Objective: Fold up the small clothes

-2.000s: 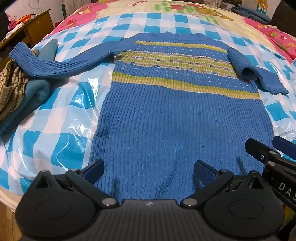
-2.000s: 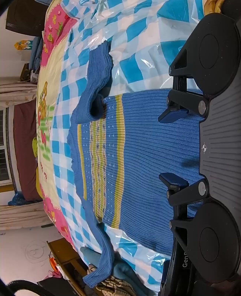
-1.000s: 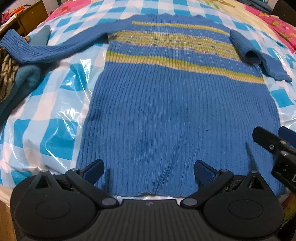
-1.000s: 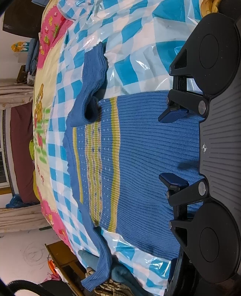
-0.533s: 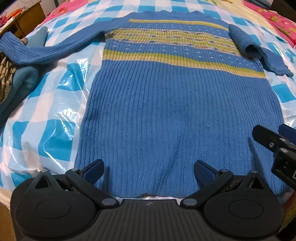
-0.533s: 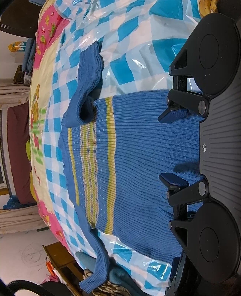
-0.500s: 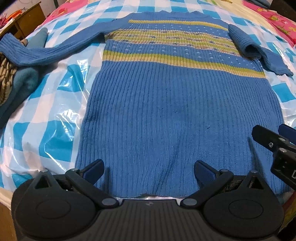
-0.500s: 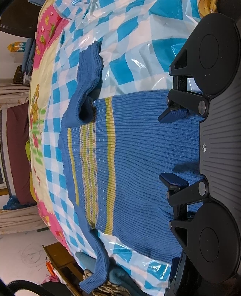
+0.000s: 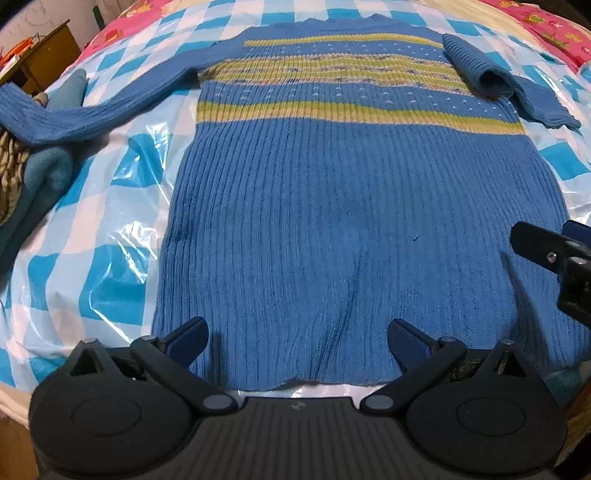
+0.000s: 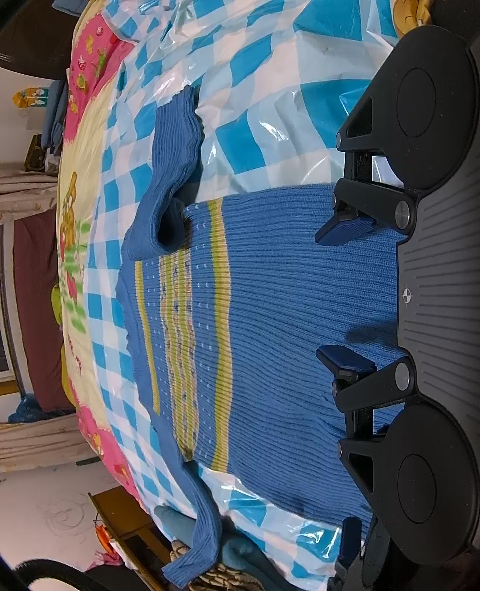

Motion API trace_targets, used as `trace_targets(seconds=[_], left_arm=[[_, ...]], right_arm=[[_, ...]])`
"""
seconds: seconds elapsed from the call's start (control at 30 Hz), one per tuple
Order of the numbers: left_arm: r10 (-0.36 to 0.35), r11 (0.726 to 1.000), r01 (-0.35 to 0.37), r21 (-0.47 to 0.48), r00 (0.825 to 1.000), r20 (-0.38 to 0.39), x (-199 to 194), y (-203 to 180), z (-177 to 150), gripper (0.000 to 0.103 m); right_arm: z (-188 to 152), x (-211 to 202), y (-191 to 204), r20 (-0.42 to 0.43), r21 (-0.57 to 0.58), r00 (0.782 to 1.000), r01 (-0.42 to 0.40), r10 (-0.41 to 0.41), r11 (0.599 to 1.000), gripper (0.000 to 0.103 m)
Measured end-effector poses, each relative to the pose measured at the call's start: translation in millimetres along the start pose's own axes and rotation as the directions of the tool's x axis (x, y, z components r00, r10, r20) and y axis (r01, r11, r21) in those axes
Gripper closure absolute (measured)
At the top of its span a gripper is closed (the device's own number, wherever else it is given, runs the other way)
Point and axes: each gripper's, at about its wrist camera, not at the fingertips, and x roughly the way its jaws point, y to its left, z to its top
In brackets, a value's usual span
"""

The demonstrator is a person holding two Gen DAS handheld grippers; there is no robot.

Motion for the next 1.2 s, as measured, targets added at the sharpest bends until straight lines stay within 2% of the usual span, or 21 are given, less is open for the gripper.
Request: trace_targets(seconds=[0.33, 0.53, 0.77, 0.97, 1.2], left_arm=[[-0.027, 0.997, 0.023, -0.079, 0.998, -0.056, 15.8, 7.1, -3.3, 0.0], [-0.015, 0.998, 0.011, -0.061, 0.998, -0.062, 19.4, 3.2, -3.9, 0.0], [-0.044, 0.996, 0.038, -0.083, 0.996, -0.073, 23.2, 9.1, -5.0, 0.0], [-0.039, 0.996, 0.035, -0.08, 0.998, -0.052, 15.2, 12.8, -4.1, 0.0], [0.014, 0.999, -0.013, -0.045, 0.999, 0.031, -8.2, 12.5, -1.4, 0.0]], right_arm=[[-0.3, -0.4, -0.1, 0.001, 0.001, 1.0, -0.001, 0.001, 1.0, 0.043], [-0.3, -0.5, -0.1, 0.001, 0.001, 1.0, -0.001, 0.001, 1.0, 0.043], [-0.4, -0.4, -0.4, 0.002, 0.001, 1.0, -0.003, 0.003, 1.0, 0.043], [-0.5, -0.1, 0.1, 0.002, 0.004, 1.0, -0.007, 0.007, 1.0, 0.043], [-0.6, -0.4, 0.7, 0.003, 0.007, 1.0, -0.009, 0.009, 1.0, 0.043]])
